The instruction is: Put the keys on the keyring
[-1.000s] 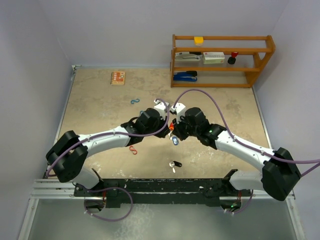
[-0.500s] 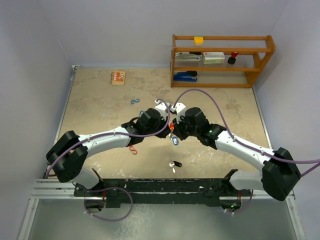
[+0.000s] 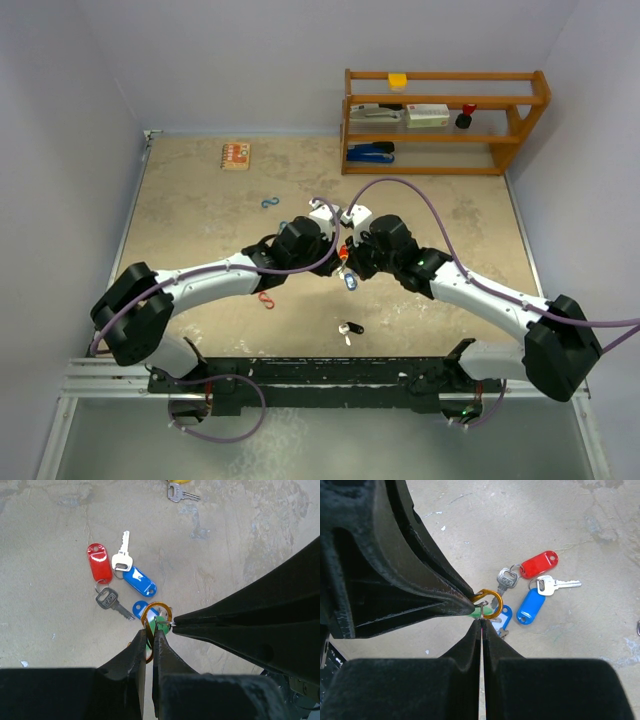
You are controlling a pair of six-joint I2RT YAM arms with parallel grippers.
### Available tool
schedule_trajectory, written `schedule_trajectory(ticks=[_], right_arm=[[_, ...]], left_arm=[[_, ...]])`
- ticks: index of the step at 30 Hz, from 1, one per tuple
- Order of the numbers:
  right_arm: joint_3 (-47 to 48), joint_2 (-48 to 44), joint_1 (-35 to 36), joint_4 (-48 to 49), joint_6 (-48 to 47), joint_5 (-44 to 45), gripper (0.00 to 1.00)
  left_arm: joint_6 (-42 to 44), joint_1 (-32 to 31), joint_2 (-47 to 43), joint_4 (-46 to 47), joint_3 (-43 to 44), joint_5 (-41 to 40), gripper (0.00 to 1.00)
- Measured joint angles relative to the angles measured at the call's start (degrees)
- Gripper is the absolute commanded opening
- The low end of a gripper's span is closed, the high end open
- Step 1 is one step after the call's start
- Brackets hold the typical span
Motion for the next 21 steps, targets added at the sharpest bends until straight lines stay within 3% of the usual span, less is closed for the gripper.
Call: schedule_trajectory(ticks=[21], right_arm=[[-0.31, 0.28, 0.07, 0.61, -0.02, 2.95, 0.00]], left_arm=[[0.46, -0.22, -1.97, -1.53, 0.00, -0.37, 0.00]])
